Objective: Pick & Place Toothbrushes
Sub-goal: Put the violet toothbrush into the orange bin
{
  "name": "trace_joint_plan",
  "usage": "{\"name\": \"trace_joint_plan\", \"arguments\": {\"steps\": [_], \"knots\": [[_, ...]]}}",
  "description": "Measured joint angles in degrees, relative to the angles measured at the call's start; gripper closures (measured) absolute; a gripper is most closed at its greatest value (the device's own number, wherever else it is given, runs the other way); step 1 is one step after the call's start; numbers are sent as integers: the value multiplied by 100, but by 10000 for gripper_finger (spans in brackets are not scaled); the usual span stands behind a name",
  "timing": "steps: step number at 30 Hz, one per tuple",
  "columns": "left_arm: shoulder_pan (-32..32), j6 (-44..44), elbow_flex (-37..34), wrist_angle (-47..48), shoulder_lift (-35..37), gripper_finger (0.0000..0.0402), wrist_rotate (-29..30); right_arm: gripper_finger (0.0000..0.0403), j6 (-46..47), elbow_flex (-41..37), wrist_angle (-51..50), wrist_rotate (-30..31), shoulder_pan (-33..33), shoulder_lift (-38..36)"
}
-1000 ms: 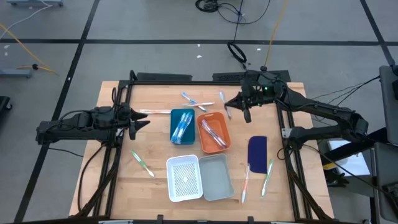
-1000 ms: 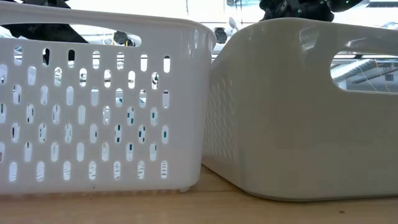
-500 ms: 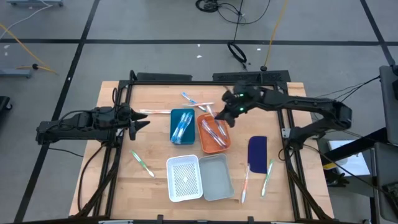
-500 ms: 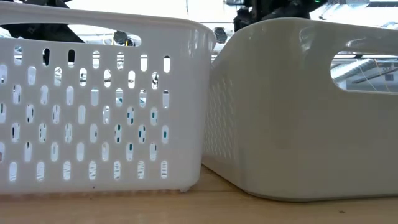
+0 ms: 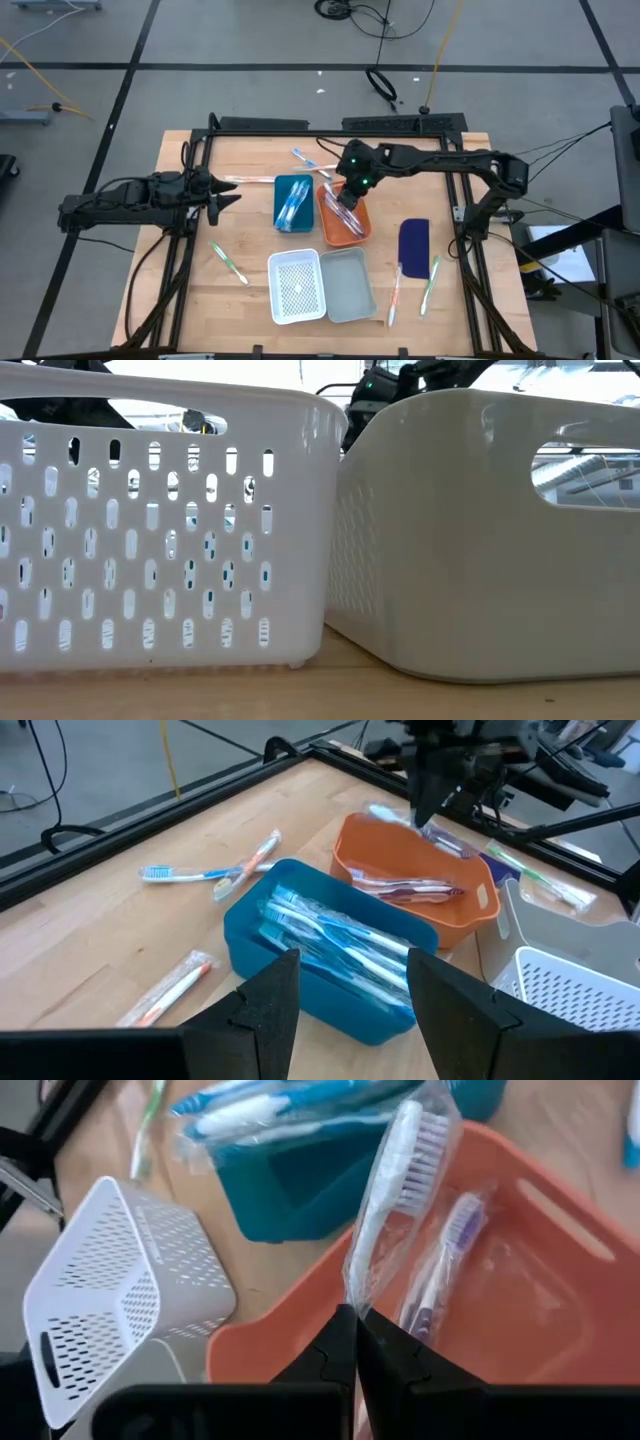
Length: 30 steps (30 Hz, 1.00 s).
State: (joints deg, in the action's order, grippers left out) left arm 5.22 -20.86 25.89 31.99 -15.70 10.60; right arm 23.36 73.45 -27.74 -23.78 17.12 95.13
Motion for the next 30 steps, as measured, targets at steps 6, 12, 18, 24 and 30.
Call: {"name": "trace_joint_plan", "arguments": {"steps": [6, 12, 18, 24, 30], "knots": [[-1, 19, 0, -2, 2, 218, 1, 403, 63, 0, -8, -3, 0, 266], [-1, 19, 0, -1, 0, 218, -1, 403, -17, 2, -32, -22, -8, 635], [-1, 17, 0, -8, 2, 217, 1, 403, -95, 2, -12, -30, -37, 713], [-1, 18, 0, -7, 0, 218, -1, 399, -88, 2, -29, -29, -37, 713], [-1, 21, 0, -7, 0, 218, -1, 363, -49, 2, -57, -30, -37, 713]]}}
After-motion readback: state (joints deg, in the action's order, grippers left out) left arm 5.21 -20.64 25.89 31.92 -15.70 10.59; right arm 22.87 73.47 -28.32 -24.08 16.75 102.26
